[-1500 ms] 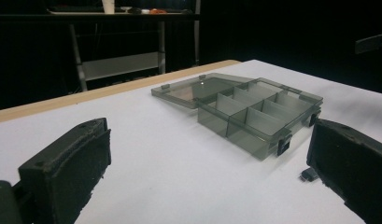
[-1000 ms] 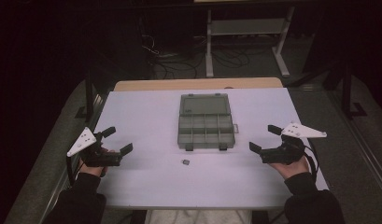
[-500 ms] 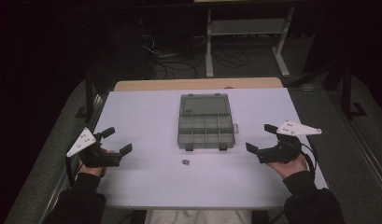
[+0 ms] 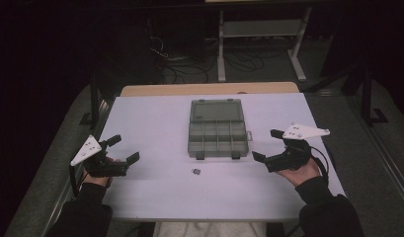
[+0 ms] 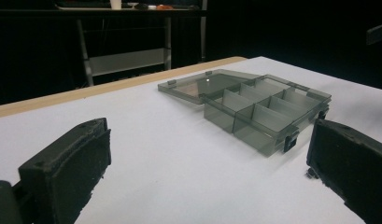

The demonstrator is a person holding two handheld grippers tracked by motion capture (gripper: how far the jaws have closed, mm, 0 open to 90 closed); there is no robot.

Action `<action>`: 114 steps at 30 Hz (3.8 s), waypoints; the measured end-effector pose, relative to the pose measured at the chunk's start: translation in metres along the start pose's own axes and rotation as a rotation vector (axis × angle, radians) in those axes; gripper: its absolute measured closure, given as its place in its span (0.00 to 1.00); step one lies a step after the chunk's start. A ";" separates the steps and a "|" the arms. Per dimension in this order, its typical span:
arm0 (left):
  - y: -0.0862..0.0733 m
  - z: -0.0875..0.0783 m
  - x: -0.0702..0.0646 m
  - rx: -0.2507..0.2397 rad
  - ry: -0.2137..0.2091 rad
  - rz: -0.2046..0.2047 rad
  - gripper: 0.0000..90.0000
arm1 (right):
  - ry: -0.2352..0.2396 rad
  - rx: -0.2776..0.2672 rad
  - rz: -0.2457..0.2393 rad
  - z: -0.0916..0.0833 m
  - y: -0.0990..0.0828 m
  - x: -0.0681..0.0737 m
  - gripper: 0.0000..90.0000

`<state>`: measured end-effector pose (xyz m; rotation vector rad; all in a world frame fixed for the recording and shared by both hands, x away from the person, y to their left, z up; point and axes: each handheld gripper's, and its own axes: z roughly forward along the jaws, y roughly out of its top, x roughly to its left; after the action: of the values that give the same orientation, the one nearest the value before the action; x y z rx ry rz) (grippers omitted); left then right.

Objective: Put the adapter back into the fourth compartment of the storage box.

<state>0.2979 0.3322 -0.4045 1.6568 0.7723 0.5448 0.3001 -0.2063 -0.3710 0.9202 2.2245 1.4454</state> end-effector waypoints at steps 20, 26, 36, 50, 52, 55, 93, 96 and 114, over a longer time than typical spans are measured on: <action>0.000 0.000 0.000 -0.005 -0.002 0.002 0.00 | 0.078 0.062 -0.063 0.025 0.017 0.019 0.00; 0.000 -0.001 -0.001 -0.003 0.003 0.003 0.00 | 0.096 0.083 -0.074 0.034 0.021 0.024 0.00; 0.000 -0.002 -0.001 -0.005 0.010 0.002 0.00 | 0.117 0.098 -0.085 0.044 0.026 0.028 0.00; 0.000 -0.003 0.000 -0.011 0.019 -0.003 0.00 | 0.162 0.144 -0.110 0.061 0.031 0.038 0.00; 0.000 -0.003 0.000 -0.012 0.022 -0.001 0.00 | 0.172 0.152 -0.115 0.065 0.032 0.041 0.00; 0.000 -0.003 0.000 -0.012 0.022 -0.002 0.00 | 0.180 0.158 -0.122 0.068 0.032 0.043 0.00; 0.000 -0.002 0.000 -0.003 0.018 -0.011 0.00 | 0.294 0.294 -0.193 0.114 0.034 0.070 0.00; 0.000 -0.002 0.000 -0.005 0.017 -0.012 0.00 | 0.313 0.315 -0.205 0.122 0.033 0.073 0.00; 0.000 -0.002 0.000 -0.009 0.007 -0.016 0.00 | 0.363 0.410 -0.249 0.146 0.027 0.087 0.00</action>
<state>0.2961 0.3338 -0.4043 1.6404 0.7866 0.5424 0.3306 -0.0401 -0.4028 0.4833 2.8554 1.1331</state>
